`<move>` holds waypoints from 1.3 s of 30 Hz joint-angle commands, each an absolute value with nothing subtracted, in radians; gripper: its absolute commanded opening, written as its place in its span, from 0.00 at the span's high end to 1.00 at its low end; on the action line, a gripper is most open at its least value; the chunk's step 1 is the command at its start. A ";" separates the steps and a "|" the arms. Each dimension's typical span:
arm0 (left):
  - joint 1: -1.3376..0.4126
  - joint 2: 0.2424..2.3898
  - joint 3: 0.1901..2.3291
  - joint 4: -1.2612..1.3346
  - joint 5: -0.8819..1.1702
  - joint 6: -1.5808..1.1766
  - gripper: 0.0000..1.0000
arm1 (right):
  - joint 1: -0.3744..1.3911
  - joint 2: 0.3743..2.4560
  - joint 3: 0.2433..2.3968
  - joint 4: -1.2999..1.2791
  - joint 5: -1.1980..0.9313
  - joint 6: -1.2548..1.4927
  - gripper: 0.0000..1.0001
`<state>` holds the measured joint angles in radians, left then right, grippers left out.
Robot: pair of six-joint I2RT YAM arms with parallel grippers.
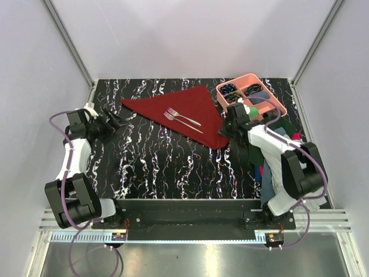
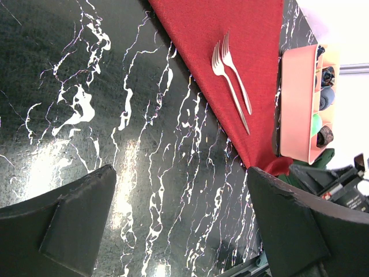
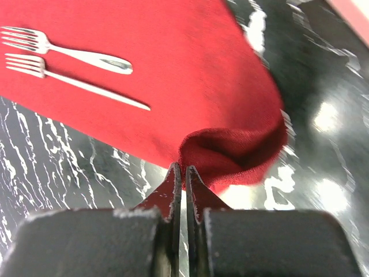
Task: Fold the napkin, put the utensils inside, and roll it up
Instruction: Fold the napkin
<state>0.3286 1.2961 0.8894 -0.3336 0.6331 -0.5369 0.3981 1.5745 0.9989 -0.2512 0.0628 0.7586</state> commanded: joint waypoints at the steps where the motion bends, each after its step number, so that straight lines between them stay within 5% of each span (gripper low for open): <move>1: 0.336 1.304 0.884 -0.284 0.664 -0.543 0.01 | 0.425 1.673 1.126 -0.204 0.060 0.707 1.00; 39: 0.336 1.321 0.884 -0.281 0.669 -0.543 0.01 | 0.589 2.345 1.851 -0.025 -0.271 0.713 1.00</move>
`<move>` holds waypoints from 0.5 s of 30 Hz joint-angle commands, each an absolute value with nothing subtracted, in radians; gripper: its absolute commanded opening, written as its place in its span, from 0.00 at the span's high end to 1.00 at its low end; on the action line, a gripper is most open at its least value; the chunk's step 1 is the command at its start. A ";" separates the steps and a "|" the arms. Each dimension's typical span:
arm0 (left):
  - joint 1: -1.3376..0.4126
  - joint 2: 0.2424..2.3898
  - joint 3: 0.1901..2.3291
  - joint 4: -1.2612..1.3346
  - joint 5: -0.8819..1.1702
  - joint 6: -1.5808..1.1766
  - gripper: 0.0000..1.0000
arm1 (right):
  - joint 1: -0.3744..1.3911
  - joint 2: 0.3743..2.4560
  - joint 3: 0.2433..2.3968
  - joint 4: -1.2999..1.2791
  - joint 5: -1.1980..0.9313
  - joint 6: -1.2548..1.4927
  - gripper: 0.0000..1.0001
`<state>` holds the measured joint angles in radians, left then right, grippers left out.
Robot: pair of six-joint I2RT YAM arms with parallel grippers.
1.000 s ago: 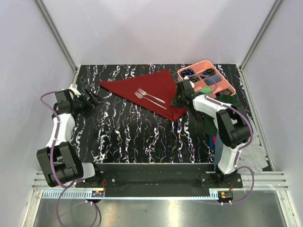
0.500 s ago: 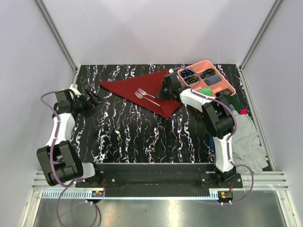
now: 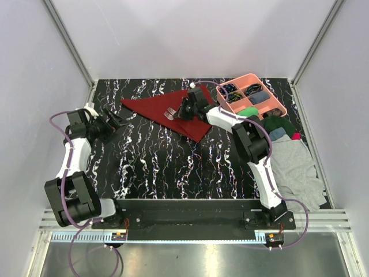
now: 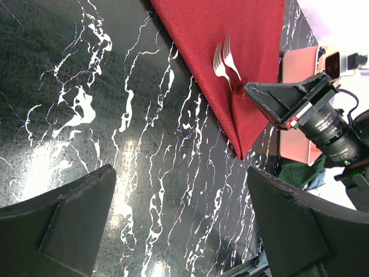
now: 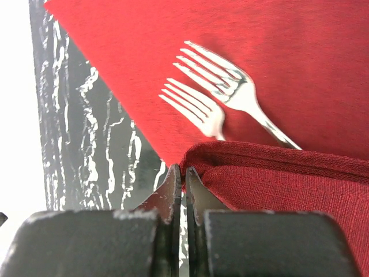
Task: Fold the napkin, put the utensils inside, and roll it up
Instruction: Fold the napkin
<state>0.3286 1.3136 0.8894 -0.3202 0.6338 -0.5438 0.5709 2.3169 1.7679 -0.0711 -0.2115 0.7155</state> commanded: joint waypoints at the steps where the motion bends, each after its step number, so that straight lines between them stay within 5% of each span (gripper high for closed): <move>1: 0.334 1.321 0.884 -0.281 0.669 -0.543 0.01 | 0.591 2.359 1.861 -0.025 -0.282 0.713 1.00; 15: 0.334 1.322 0.882 -0.281 0.673 -0.545 0.01 | 0.600 2.444 1.947 -0.018 -0.322 0.713 1.00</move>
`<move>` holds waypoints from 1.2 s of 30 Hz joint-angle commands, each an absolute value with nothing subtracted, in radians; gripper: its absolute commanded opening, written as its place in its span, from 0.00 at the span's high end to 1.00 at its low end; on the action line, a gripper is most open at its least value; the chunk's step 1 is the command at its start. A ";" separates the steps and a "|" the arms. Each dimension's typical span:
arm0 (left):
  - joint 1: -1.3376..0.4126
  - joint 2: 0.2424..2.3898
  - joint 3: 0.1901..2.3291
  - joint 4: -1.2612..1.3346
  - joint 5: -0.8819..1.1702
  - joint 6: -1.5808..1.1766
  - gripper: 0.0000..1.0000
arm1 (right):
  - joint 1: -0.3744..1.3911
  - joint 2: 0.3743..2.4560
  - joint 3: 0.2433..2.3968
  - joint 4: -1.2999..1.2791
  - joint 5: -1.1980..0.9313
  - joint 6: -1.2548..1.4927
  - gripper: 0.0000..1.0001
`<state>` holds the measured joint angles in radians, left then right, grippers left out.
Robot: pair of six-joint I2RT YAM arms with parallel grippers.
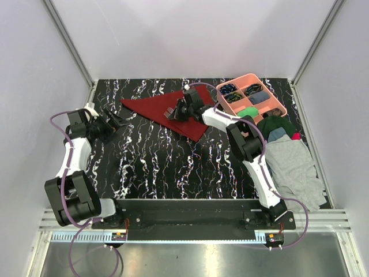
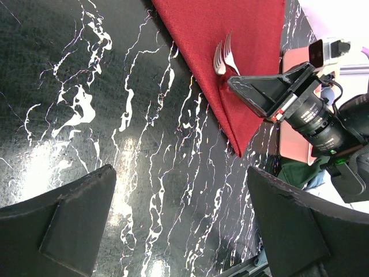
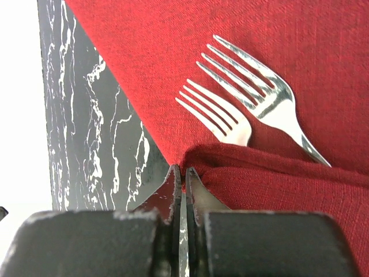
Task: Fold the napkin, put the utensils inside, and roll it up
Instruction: Fold the napkin
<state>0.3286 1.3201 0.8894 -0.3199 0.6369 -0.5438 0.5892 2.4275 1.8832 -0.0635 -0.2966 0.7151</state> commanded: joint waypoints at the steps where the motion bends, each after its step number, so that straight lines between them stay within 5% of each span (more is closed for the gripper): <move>1: 0.334 1.324 0.882 -0.279 0.673 -0.546 0.01 | 0.598 2.447 1.950 -0.017 -0.325 0.715 1.00; 9: 0.336 1.324 0.882 -0.279 0.672 -0.543 0.01 | 0.601 2.461 1.971 -0.014 -0.337 0.723 1.00; 13: 0.334 1.325 0.884 -0.281 0.670 -0.542 0.01 | 0.601 2.461 1.997 -0.011 -0.344 0.715 0.77; 14: 0.336 1.324 0.882 -0.279 0.670 -0.543 0.01 | 0.603 2.459 2.006 -0.012 -0.348 0.704 0.63; 18: 0.336 1.324 0.884 -0.284 0.658 -0.537 0.01 | 0.600 2.445 2.057 -0.020 -0.365 0.667 0.45; 28: 0.336 1.342 0.871 -0.262 0.640 -0.543 0.01 | 0.601 2.290 1.941 -0.063 -0.321 0.571 0.43; 36: 0.322 1.425 0.888 -0.178 0.563 -0.609 0.12 | 0.601 2.128 1.656 -0.040 -0.291 0.531 0.44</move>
